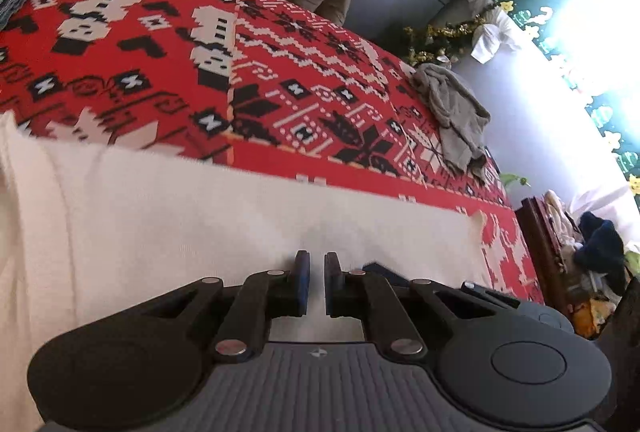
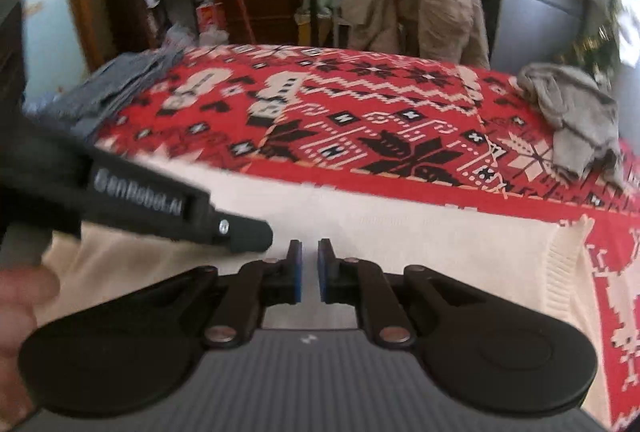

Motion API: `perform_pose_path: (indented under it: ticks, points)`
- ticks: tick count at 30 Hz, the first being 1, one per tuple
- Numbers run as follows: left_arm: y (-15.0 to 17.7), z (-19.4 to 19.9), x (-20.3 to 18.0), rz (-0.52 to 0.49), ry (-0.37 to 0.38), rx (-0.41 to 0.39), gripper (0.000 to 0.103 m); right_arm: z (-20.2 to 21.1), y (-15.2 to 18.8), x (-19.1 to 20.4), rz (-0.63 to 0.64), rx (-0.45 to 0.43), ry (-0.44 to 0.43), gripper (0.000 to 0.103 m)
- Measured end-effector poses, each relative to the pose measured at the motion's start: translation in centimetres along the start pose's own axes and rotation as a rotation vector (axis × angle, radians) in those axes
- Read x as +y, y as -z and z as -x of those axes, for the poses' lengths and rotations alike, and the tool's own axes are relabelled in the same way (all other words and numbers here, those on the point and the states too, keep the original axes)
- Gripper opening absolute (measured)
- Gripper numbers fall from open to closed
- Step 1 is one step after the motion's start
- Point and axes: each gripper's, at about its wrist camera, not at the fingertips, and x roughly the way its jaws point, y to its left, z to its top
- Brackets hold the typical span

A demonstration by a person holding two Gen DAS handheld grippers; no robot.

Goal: Fold clothes

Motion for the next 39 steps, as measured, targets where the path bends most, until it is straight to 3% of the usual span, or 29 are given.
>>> perform_pose_path:
  ticks: [5,12,19,24,27,33,39]
  points:
    - [2.2,1.5,0.0,-0.033,-0.004,0.042,0.006,2.5,2.2,0.8,0.070,0.037,-0.015,0.009]
    - [5.4,3.7,-0.9,-0.101,-0.032,0.079,0.006,5.2,3.9,-0.6,0.013,0.109,-0.078,0.008]
    - [3.8,4.0,-1.3,-0.062,-0.018,0.016,0.006,5.5,2.5,0.1,0.035,0.040,-0.076,0.007]
    - [2.9,3.8,-0.1,-0.012,-0.051,0.004,0.006,2.1,-0.2,1.3,-0.003,0.000,-0.089,0.007]
    - [3.5,4.1,0.9,0.000,-0.062,0.023,0.006,0.4,-0.2,1.6,-0.019,0.049,-0.079,0.006]
    - [6.0,6.0,1.5,-0.021,-0.050,0.045,0.006,3.7,2.8,1.9,0.074,0.096,-0.120,0.008]
    - [6.3,6.7,0.2,-0.087,-0.067,0.041,0.006,5.7,3.7,1.9,0.132,0.127,-0.127,0.008]
